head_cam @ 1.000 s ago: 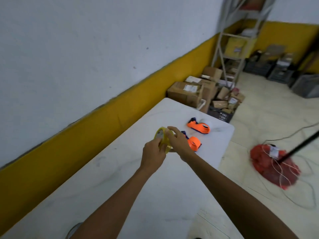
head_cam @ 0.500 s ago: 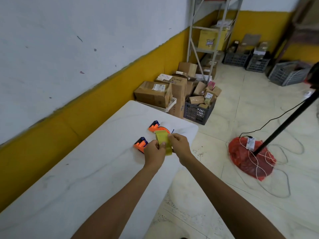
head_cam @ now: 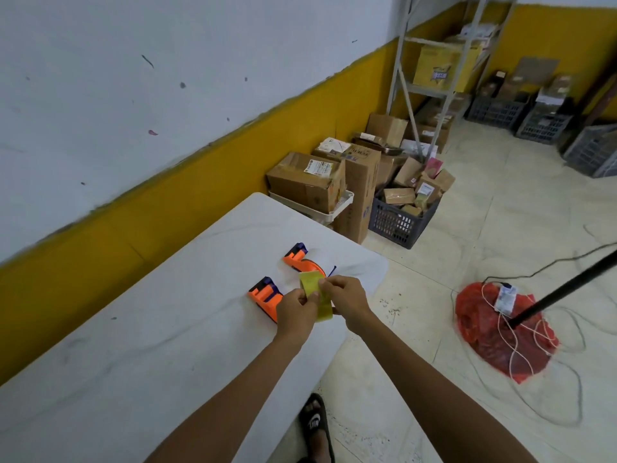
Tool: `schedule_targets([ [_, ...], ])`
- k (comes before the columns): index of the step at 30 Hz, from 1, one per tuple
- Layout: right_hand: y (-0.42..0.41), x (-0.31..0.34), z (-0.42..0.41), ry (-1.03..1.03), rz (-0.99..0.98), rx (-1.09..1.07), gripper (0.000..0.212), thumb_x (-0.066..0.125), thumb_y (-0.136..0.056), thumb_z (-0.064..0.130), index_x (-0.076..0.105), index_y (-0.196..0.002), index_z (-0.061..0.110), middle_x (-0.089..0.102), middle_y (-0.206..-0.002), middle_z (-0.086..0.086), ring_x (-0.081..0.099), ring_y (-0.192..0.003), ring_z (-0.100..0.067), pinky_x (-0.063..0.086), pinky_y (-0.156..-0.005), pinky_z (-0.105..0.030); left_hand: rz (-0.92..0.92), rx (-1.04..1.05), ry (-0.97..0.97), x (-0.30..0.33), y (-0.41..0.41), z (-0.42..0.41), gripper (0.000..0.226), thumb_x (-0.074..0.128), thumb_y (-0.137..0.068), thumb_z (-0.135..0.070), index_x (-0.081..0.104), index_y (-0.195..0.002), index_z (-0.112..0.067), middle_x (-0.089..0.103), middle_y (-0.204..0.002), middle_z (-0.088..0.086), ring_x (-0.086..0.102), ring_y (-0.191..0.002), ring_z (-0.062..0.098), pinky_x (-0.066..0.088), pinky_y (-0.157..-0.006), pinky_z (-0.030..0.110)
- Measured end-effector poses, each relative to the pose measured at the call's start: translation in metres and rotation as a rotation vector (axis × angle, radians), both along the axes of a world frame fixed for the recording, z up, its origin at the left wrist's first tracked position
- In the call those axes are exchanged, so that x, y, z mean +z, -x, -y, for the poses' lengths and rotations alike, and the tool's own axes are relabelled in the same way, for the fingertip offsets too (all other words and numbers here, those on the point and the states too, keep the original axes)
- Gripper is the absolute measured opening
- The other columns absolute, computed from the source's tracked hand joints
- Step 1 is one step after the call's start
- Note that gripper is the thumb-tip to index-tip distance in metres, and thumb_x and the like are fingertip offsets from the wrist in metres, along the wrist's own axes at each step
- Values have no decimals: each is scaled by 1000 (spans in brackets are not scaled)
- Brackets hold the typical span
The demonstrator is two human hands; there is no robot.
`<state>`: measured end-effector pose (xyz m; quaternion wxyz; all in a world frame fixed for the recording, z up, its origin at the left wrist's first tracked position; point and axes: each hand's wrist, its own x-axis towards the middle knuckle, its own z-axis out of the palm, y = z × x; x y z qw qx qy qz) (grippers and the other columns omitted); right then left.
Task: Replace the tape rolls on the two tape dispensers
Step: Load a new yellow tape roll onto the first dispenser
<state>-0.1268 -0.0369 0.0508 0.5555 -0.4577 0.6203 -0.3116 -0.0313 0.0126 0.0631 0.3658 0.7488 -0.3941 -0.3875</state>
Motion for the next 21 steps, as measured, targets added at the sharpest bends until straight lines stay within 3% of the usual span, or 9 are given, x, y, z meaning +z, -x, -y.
schedule_targets([
  [4,-17,-12,41,-29,-72,89,21,62,-88,25,72,-87,7,66,-83,-5,61,-88,-23,56,-88,-55,-41,53,-36,-19,-15,35,40,52,-95,-24,42,-57,-20,41,-56,-4,38,-53,9,30,-49,21],
  [7,-29,-22,70,-16,-103,140,22,61,-87,25,73,-85,6,68,-90,-17,63,-90,-34,56,-83,-59,-54,104,-53,-30,-26,63,39,52,-94,-24,41,-57,-19,40,-56,-3,36,-52,9,29,-49,21],
  [13,-46,-40,106,-65,-125,240,19,61,-89,26,74,-83,13,69,-86,-12,64,-97,-37,57,-84,-57,-88,187,-103,-43,-38,91,36,52,-94,-22,44,-60,-23,44,-59,-5,41,-56,8,32,-51,21],
  [18,-52,-63,125,-101,-130,355,28,61,-85,28,71,-85,2,61,-73,-7,58,-76,-23,55,-80,-61,-115,257,-141,-58,-46,99,41,55,-92,-22,42,-54,-20,39,-53,-3,36,-51,11,29,-50,24],
  [21,-56,-71,134,-119,-140,413,23,61,-87,27,74,-87,8,62,-71,-1,61,-80,-26,57,-83,-56,-100,359,-123,-58,-49,98,39,52,-91,-17,43,-53,-12,39,-51,0,36,-48,13,29,-49,26],
])
